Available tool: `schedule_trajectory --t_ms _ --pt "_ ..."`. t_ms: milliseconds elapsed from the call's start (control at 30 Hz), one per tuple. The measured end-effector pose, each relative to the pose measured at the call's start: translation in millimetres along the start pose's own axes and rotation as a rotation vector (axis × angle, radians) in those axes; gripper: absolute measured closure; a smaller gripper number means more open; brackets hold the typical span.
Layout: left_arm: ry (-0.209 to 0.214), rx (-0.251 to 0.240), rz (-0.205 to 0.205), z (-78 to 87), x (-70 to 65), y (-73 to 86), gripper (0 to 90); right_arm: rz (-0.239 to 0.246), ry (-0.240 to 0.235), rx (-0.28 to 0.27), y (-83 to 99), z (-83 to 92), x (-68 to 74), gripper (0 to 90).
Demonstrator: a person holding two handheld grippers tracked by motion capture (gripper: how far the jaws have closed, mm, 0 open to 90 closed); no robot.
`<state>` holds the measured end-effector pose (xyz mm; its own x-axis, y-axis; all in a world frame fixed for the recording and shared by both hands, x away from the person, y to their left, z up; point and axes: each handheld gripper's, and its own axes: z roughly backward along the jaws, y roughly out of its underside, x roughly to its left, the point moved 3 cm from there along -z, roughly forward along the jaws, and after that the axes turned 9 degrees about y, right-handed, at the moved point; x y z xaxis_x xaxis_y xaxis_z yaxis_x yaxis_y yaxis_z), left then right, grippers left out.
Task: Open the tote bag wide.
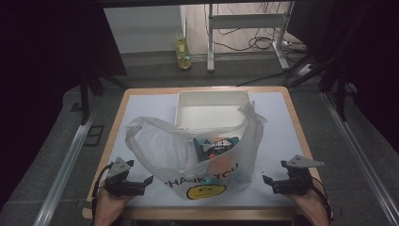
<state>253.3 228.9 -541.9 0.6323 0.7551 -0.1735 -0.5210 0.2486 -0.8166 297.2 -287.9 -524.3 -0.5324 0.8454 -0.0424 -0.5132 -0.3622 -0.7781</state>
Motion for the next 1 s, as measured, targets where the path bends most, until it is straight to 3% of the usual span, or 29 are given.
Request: schedule_trajectory --t_ms 267,467,700,900,1000 --pt "0.014 0.004 0.004 0.4 -2.1 0.1 5.2 -0.005 -0.01 0.001 -0.1 -0.2 -1.2 3.7" --pt "0.028 0.002 0.003 1.2 -3.2 0.0 8.0 -0.015 -0.019 0.034 -0.7 -0.4 2.8 4.2" --pt "0.032 0.007 -0.022 2.0 -7.4 -0.2 11.8 -0.011 -0.024 0.029 -3.2 1.7 6.1 9.8" --pt "0.032 -0.001 -0.041 8.0 -11.6 0.6 17.7 -0.005 -0.035 0.033 -5.1 5.8 9.4 19.9" --pt "0.047 -0.002 -0.034 12.5 -13.5 1.8 27.9 0.014 -0.047 0.019 -7.7 11.1 13.2 32.5"
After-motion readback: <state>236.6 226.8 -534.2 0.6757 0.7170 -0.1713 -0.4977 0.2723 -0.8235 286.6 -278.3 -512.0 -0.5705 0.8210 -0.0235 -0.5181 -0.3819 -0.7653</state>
